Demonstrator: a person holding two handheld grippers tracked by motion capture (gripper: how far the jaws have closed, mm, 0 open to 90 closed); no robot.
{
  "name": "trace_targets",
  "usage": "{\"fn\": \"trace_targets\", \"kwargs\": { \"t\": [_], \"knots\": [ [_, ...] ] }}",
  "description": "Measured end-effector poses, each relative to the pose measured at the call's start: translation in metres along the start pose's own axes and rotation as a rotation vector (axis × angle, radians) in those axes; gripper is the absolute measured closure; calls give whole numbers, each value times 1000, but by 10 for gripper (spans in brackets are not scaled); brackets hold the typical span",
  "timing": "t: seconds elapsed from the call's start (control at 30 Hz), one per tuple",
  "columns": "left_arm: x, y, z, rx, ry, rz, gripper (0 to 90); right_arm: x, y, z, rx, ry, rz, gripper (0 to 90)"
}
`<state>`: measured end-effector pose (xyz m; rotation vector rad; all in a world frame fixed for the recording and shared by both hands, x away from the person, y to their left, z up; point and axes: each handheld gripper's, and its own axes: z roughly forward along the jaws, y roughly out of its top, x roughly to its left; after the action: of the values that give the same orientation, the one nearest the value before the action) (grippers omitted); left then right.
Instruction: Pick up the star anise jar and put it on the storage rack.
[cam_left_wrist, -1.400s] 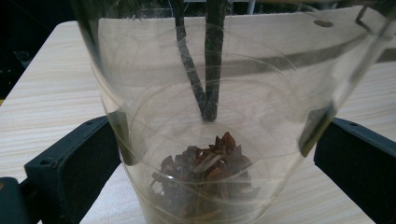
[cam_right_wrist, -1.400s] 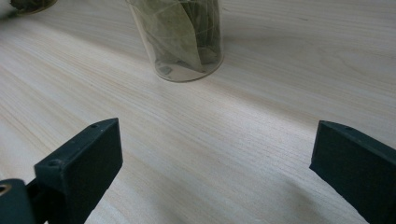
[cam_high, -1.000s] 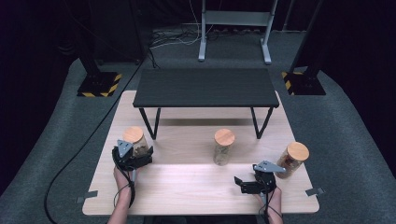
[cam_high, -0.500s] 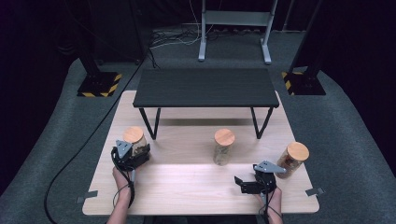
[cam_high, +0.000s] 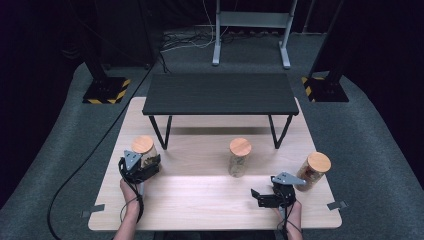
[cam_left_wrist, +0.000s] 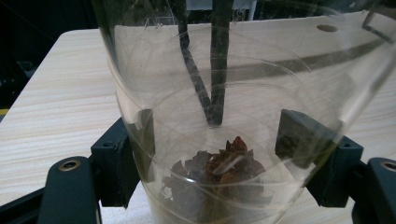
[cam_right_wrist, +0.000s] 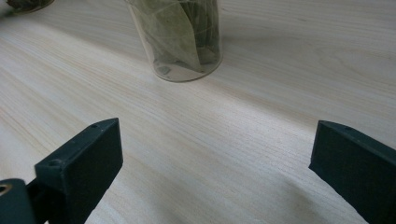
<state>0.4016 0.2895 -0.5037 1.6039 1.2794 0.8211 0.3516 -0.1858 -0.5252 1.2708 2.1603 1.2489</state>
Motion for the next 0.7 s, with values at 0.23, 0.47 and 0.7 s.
{"fn": "trace_targets", "kwargs": {
  "t": [0.23, 0.47, 0.7],
  "knots": [
    [-1, 2, -1, 0, -8, 6, 241, 1, 0, 1, 5, -8, -7, 13],
    [-3, 7, -6, -8, -16, 22, 241, 1, 0, 1, 6, -10, -12, 14],
    [-6, 12, -10, -15, -30, 37, 241, 0, 0, 1, 11, 0, -3, 15]
  ]
}}
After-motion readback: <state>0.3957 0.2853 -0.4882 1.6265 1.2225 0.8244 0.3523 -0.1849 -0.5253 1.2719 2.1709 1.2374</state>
